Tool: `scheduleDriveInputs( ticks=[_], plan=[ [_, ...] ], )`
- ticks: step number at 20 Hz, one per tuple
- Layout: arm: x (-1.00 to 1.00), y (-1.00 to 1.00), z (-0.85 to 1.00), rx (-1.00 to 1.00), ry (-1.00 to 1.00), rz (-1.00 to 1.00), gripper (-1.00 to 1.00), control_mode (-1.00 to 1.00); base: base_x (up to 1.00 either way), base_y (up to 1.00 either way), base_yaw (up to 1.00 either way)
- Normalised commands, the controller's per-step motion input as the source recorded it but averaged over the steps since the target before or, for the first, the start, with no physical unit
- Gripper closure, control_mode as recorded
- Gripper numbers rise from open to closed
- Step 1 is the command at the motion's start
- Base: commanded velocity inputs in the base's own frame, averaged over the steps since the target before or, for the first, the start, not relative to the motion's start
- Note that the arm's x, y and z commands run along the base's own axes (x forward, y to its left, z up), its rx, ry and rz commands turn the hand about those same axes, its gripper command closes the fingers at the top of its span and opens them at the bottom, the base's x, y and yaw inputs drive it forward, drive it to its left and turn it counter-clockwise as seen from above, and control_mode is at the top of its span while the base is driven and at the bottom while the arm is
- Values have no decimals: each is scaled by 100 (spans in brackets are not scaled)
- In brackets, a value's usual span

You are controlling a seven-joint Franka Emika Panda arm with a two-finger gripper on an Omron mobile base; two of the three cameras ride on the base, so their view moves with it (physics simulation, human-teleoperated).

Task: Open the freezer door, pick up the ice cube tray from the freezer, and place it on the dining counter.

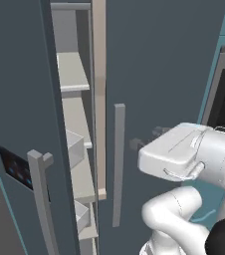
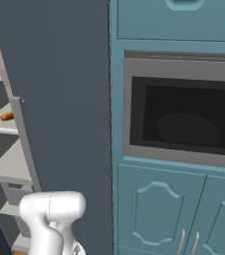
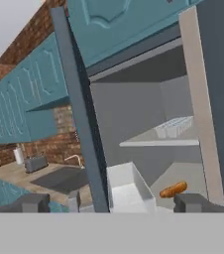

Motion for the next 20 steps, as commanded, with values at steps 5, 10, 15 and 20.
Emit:
scheduleDriveInputs(
  ticks=[5,10,15,20],
  plan=[
    [12,-8,8,4,0,63,-100,-100,0,0,0],
    [0,5,0,0,-7,57,-100,-100,0,0,0],
    [0,28,0,0,-10,37,-100,-100,0,0,0],
    [2,34,0,0,-4,16,-100,-100,0,0,0]
  ],
)
